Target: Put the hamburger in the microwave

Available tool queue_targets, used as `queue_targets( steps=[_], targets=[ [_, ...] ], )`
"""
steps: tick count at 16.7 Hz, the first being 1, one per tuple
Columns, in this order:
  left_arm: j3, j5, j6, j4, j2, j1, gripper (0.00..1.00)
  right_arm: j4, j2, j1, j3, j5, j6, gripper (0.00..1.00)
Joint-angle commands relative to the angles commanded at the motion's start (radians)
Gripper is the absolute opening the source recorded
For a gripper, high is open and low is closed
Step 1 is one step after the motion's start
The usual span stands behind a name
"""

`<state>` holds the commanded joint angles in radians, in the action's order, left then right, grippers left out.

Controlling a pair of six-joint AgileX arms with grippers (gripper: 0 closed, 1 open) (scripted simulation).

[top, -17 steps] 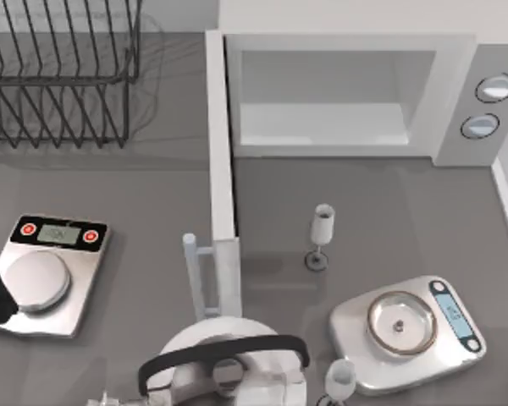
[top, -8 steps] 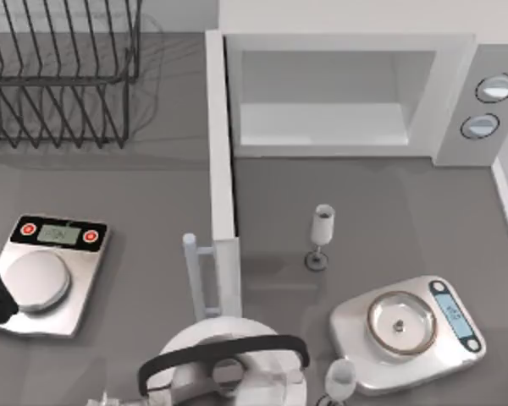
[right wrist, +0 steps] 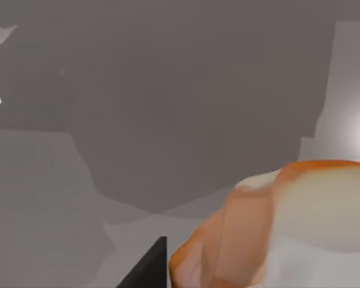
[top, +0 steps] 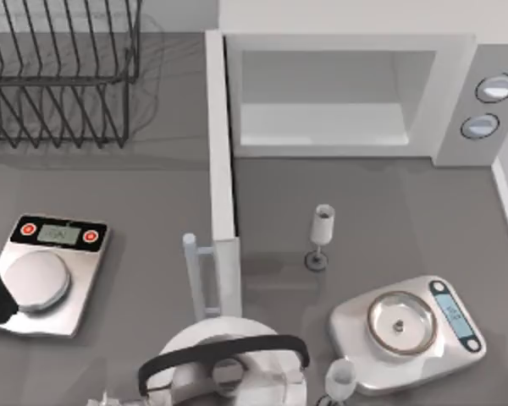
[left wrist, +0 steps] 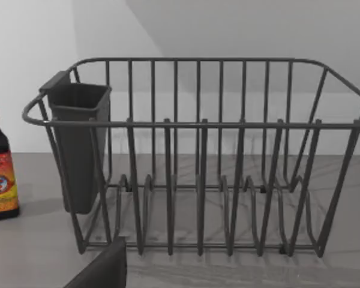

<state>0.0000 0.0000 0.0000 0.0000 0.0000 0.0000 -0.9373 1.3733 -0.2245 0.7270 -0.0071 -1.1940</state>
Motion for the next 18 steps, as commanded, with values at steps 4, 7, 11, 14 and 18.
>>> queue_targets(
  steps=[4, 7, 11, 14, 18],
  targets=[
    [0.000, 0.000, 0.000, 0.000, 0.000, 0.000, 1.00, -0.196, -0.079, 0.000, 0.121, 0.001, 0.001, 0.00],
    [0.000, 0.000, 0.000, 0.000, 0.000, 0.000, 1.00, -0.232, -0.103, -0.001, 0.151, 0.001, 0.004, 0.00],
    [0.000, 0.000, 0.000, 0.000, 0.000, 0.000, 1.00, -0.230, -0.098, 0.001, 0.148, 0.001, 0.007, 0.00],
    [0.000, 0.000, 0.000, 0.000, 0.000, 0.000, 1.00, -0.173, -0.051, 0.059, 0.187, 0.031, 0.067, 0.00],
    [0.000, 0.000, 0.000, 0.000, 0.000, 0.000, 1.00, 0.046, 0.120, 0.235, 0.283, 0.118, 0.272, 0.00]
  ],
)
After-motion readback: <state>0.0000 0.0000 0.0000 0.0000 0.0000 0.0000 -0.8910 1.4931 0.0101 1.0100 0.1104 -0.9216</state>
